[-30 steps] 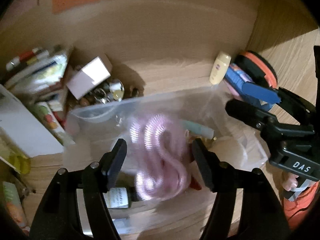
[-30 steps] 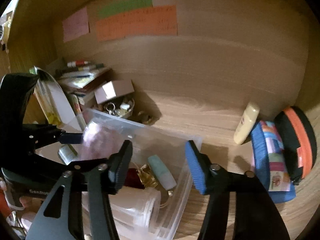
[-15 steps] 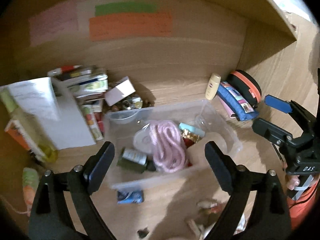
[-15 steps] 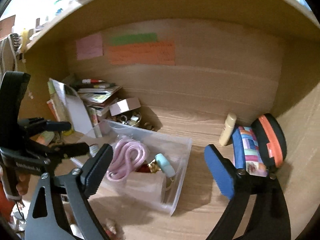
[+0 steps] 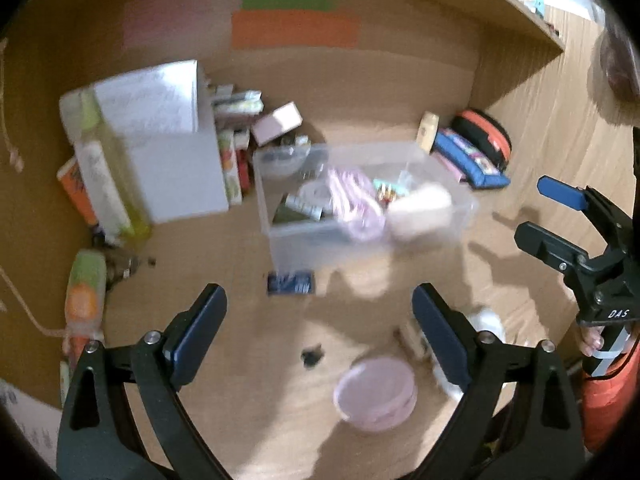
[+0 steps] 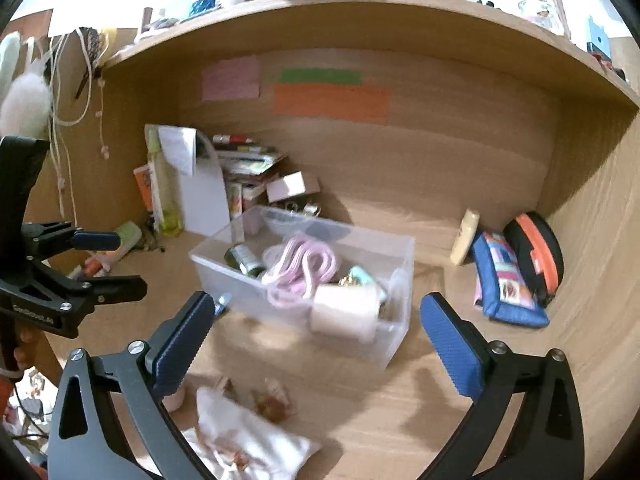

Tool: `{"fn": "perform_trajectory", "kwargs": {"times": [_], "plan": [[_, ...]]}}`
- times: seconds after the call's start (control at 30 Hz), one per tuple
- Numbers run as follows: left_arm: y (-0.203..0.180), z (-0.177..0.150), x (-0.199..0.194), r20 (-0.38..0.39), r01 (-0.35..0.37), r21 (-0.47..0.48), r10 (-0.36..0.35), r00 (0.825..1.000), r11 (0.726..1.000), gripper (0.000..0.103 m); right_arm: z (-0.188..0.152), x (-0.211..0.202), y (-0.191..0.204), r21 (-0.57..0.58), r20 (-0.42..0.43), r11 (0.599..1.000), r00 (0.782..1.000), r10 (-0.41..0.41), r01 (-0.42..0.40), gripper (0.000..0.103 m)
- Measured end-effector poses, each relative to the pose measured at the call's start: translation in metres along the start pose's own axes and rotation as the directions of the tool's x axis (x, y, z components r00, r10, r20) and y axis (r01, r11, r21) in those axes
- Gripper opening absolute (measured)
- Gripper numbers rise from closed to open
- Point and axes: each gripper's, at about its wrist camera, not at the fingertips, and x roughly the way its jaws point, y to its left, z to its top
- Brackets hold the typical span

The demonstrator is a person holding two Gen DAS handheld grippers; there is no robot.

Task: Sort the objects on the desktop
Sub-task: 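Withdraw both grippers toward the pink compact and small shell, then grasp the pink round compact with the left gripper while the right grasps the small shell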

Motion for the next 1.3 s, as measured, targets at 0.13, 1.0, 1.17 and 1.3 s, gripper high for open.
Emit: {"fn": "perform_trajectory", "kwargs": {"times": [0.13,1.0,1.17,1.3], "plan": [[0.005,-0.024,0.008,-0.055,0.032,-0.037,-0.034,0.998,0.999,0.095,-0.019,0.007,0.009,0.006,-0.054,0.999,0.998,0.033,-0.032,0.102],[-0.017,-0.076,0.054,-0.182,0.107,-0.182,-0.141,0.973,0.977,0.092,-0.061,0.098,-0.003,-0.034,-0.394,0.968,0.893,0.217,-0.250,0.038],[-0.020,-0.075,0.058,-0.183,0.100,-0.173,-0.132,0.974,0.980,0.081,-0.062,0.107,0.008,-0.090,-0.435,0.952,0.872,0.227,-0.292,0.026],[-0.023,-0.075,0.060,-0.177,0.097,-0.164,-0.126,0.976,0.982,0.079,-0.064,0.111,0.017,-0.129,-0.456,0.944,0.864,0.216,-0.304,0.023]]}}
